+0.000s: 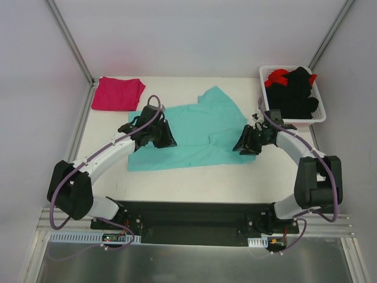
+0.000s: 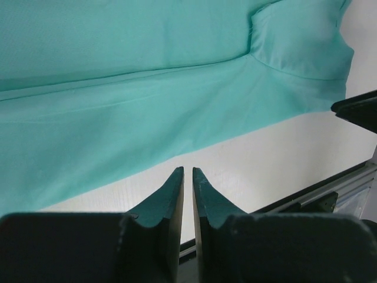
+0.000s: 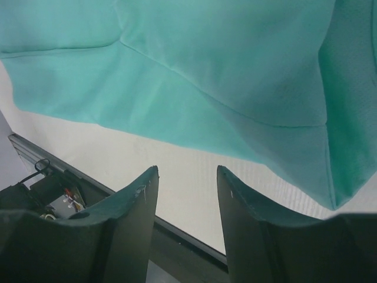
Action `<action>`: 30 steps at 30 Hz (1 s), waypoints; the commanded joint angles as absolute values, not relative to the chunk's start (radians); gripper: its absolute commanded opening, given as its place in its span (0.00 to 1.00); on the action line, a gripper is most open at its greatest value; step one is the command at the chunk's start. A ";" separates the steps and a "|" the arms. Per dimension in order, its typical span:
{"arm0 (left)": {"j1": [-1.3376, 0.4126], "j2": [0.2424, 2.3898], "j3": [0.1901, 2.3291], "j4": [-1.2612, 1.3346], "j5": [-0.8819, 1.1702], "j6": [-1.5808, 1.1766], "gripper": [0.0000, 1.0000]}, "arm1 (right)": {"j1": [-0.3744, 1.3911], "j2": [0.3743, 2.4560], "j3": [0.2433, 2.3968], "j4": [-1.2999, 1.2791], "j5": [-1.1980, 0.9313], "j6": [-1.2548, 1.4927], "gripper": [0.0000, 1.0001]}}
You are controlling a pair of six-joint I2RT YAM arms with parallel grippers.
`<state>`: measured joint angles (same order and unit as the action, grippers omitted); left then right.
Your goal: Fold and stack the t-shirts
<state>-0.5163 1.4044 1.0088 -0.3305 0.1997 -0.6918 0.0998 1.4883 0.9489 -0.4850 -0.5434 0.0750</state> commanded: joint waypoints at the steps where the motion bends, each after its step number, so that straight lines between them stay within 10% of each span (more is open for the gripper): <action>1: -0.518 1.345 1.002 -0.322 0.176 -0.684 0.11 | 0.087 1.540 0.925 -0.396 -0.528 0.066 0.47; 30: -0.515 1.285 0.982 -0.400 0.132 -0.681 0.11 | 0.098 1.580 1.210 -0.517 -0.578 0.114 0.47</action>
